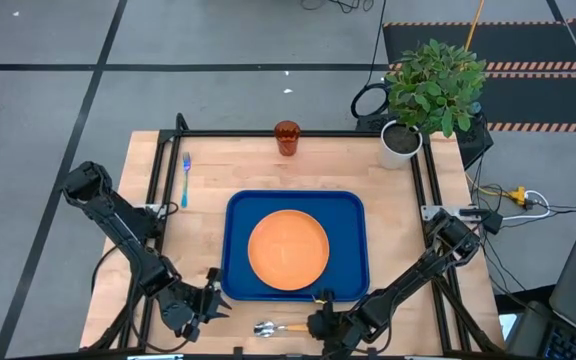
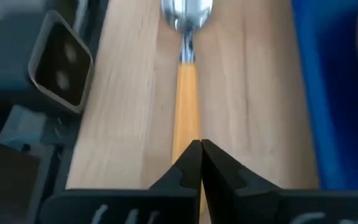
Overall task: Pick and place plate/cup/fork/spoon on tray
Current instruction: Put the yellow spoon on the blue serving tray to the left of the orange plate
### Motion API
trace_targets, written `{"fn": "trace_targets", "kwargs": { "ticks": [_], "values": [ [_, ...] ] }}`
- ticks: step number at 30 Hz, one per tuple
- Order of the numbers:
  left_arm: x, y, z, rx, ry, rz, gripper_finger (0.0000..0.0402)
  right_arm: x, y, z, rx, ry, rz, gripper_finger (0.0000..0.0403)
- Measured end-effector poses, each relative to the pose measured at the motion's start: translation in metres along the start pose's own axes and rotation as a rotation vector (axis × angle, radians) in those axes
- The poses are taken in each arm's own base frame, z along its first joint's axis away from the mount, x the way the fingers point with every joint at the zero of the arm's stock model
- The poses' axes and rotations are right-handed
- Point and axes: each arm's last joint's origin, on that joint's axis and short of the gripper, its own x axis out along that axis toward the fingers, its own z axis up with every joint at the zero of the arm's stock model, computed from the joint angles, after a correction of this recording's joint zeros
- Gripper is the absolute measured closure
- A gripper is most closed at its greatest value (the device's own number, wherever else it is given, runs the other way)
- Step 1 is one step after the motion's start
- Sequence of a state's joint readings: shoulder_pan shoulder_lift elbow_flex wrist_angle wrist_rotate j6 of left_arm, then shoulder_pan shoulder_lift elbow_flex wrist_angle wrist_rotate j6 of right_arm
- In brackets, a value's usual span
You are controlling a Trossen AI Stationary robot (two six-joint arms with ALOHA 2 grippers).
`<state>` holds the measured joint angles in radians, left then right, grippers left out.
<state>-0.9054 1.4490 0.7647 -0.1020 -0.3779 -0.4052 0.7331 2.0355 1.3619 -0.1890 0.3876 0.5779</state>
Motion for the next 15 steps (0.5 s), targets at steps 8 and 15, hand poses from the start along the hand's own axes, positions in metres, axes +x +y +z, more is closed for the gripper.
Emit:
{"fn": "trace_targets", "kwargs": {
  "ticks": [8,15],
  "values": [
    [0.0,0.001,0.0,0.028,-0.003,0.008,0.0314,-0.016,0.003,0.01,-0.03,0.025,0.136,0.0398],
    [0.0,0.001,0.001,0.001,-0.011,0.023,0.0314,-0.016,0.002,0.007,0.0,0.072,0.139,0.0338]
  ]
}}
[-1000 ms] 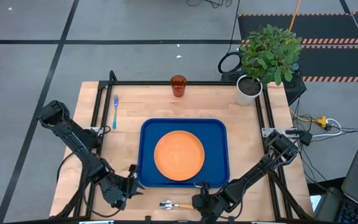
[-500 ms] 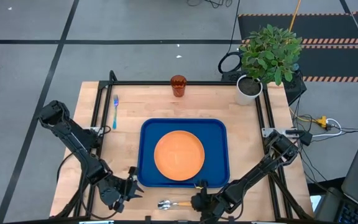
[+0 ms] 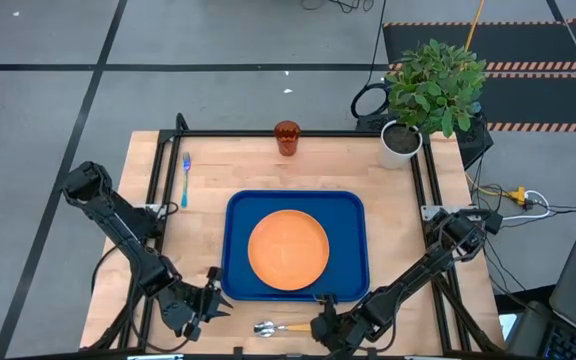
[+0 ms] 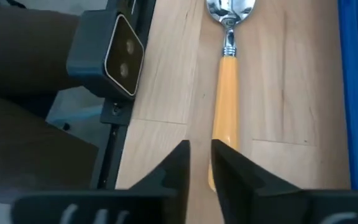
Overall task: Pick and place plate/cup/fork/spoon on tray
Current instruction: Put the yellow spoon on the blue serving tray to the left of the orange plate
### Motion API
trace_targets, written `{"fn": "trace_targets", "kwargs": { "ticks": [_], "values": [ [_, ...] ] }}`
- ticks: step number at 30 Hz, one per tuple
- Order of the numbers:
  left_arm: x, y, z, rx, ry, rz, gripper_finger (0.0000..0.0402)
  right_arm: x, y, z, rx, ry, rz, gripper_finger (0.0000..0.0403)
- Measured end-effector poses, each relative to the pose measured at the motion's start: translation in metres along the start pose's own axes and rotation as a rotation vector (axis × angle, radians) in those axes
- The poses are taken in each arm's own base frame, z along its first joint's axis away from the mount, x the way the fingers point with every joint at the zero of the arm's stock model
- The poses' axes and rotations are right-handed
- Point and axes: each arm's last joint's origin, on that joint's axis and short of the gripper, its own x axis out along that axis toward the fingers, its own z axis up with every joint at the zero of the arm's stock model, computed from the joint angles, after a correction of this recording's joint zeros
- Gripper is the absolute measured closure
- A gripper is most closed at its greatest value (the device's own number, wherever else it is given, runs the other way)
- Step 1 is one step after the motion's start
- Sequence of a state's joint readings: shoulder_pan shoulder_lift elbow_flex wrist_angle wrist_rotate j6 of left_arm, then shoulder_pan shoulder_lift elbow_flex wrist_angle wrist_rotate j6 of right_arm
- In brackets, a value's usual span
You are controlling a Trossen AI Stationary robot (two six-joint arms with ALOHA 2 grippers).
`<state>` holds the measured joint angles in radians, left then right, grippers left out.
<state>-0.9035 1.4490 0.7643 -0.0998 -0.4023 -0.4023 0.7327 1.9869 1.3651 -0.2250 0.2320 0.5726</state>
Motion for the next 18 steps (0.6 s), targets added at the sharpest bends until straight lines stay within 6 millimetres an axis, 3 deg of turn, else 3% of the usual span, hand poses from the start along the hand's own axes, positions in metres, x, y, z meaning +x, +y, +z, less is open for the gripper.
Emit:
{"fn": "trace_targets", "kwargs": {
  "ticks": [8,11,18],
  "values": [
    [0.0,0.0,0.0,-0.02,0.001,-0.001,0.0314,0.003,-0.01,0.017,0.104,-0.126,-0.023,0.0271],
    [0.0,0.0,0.0,-0.027,0.001,-0.001,0.0314,0.004,-0.019,0.028,0.115,-0.191,-0.048,0.0264],
    [0.0,0.0,0.0,-0.028,0.003,-0.001,0.0314,0.008,-0.031,0.028,0.072,-0.124,-0.054,0.0267]
  ]
}}
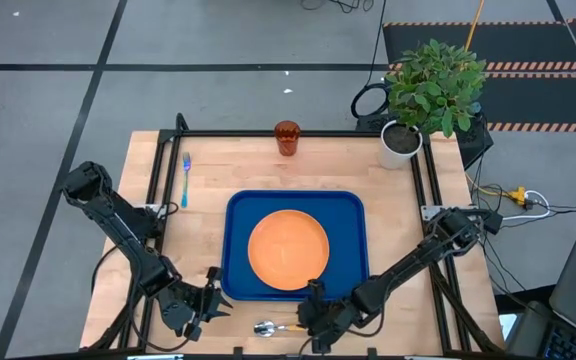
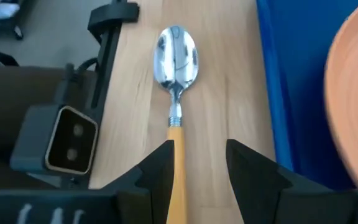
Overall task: Pick and place plate/cup/fork/spoon on tray
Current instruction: Put the yellow spoon on the blue serving tray to the left of the orange plate
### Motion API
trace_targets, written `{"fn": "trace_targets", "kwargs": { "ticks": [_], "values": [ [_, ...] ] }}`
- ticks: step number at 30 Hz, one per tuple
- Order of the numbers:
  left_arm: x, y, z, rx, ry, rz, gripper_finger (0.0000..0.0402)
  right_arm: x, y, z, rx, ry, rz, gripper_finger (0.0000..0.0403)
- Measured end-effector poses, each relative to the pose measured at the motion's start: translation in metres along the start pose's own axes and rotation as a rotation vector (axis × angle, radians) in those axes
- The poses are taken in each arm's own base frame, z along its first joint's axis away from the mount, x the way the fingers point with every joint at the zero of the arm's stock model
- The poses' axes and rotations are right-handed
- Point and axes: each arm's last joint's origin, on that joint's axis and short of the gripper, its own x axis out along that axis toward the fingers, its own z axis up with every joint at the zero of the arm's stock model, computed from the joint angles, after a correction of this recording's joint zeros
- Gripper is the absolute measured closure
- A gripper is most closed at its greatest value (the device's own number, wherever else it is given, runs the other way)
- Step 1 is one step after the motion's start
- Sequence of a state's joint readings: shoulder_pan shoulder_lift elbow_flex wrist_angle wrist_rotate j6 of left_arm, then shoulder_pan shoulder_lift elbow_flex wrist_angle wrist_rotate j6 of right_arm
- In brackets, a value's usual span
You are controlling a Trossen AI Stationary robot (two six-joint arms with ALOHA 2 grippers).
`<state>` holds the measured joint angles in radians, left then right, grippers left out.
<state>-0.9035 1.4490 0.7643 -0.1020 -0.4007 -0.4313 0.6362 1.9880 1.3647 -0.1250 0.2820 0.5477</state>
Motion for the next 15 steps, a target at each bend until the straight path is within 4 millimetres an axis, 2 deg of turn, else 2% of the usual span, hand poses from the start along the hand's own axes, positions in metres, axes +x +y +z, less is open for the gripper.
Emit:
{"fn": "trace_targets", "kwargs": {
  "ticks": [4,8,15],
  "values": [
    [0.0,0.0,0.0,0.001,0.001,0.0,0.0314,0.0,-0.001,0.006,-0.037,-0.002,-0.006,0.0267],
    [0.0,0.0,0.0,0.004,0.002,-0.002,0.0314,0.003,-0.001,0.025,-0.105,-0.008,-0.021,0.0268],
    [0.0,0.0,0.0,-0.022,0.002,-0.003,0.0314,0.029,0.009,0.055,-0.22,0.143,-0.051,0.0268]
  ]
}}
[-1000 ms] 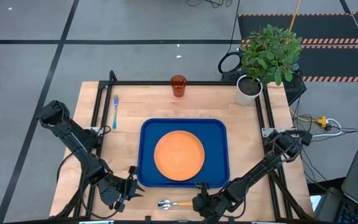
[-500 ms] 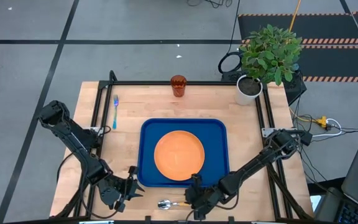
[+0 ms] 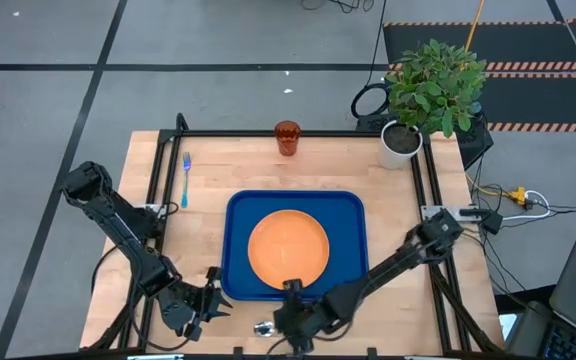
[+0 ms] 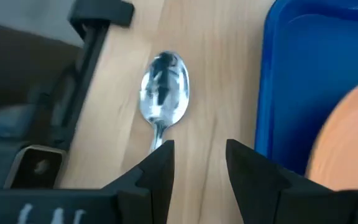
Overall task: Pick and place plate/cup/fork/spoon on tray
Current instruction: Put the yellow spoon on the blue serving tray to the left of the orange plate
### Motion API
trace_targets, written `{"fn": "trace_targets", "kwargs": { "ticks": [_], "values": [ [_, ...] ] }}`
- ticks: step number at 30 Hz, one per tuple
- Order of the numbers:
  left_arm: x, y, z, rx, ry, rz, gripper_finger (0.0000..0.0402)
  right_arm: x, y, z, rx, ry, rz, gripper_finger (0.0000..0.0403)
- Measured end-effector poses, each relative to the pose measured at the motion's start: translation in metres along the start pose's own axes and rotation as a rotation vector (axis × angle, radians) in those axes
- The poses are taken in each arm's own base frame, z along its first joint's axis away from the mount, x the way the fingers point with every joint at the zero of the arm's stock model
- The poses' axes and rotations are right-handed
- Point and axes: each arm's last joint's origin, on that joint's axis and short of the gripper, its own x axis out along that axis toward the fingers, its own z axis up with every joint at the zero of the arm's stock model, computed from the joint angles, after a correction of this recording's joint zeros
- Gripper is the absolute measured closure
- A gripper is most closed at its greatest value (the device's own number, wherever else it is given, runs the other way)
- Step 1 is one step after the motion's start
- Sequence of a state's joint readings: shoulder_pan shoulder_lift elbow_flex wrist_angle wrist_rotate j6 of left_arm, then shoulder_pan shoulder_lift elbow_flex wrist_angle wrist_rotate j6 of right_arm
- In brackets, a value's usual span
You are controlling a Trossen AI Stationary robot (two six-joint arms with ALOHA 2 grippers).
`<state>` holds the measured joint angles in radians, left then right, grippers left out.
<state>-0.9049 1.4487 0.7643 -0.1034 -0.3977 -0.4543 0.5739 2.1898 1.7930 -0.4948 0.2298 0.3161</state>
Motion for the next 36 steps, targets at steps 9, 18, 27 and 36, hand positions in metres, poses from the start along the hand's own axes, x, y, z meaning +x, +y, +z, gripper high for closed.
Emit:
{"fn": "trace_targets", "kwargs": {
  "ticks": [9,18,27,36],
  "values": [
    [0.0,-0.001,-0.001,0.01,0.007,0.0,0.0314,0.04,0.01,0.001,-0.002,0.265,-0.01,0.0268],
    [-0.002,-0.002,-0.005,0.03,0.034,0.006,0.0314,0.033,0.01,0.004,0.018,0.256,-0.005,0.0268],
    [-0.002,-0.002,-0.005,0.033,0.034,0.01,0.0314,-0.012,0.004,0.032,0.131,0.115,0.015,0.0268],
    [-0.002,-0.001,-0.005,0.031,0.036,0.012,0.0314,0.012,0.021,0.008,0.184,0.222,0.071,0.0268]
  ]
}}
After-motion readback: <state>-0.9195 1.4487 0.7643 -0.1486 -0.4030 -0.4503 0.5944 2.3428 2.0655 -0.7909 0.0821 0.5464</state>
